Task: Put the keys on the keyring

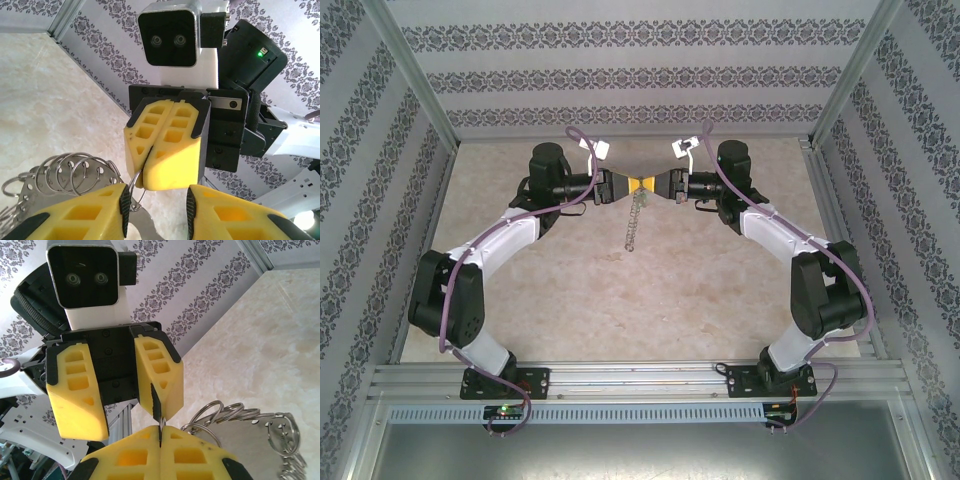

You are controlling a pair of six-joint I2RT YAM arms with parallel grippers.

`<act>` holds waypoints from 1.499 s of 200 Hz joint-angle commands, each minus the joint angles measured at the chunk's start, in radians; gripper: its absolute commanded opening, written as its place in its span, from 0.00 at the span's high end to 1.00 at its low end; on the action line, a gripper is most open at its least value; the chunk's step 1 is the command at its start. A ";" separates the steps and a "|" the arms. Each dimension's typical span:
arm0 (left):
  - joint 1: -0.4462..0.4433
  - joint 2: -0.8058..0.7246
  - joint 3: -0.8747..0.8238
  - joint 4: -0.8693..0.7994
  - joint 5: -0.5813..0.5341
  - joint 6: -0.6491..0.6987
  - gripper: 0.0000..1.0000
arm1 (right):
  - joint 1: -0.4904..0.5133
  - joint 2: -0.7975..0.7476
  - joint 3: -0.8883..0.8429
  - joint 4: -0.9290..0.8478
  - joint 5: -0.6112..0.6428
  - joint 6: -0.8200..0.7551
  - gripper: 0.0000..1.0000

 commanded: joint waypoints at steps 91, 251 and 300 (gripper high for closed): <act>-0.022 0.029 0.021 0.084 0.010 -0.030 0.64 | -0.002 -0.005 0.031 0.034 -0.016 -0.020 1.00; -0.046 0.044 -0.003 0.160 0.000 -0.061 0.67 | -0.010 -0.013 0.017 0.049 -0.001 -0.020 1.00; -0.051 0.054 -0.014 0.165 -0.005 -0.062 0.66 | -0.014 -0.017 0.013 0.051 0.001 -0.024 1.00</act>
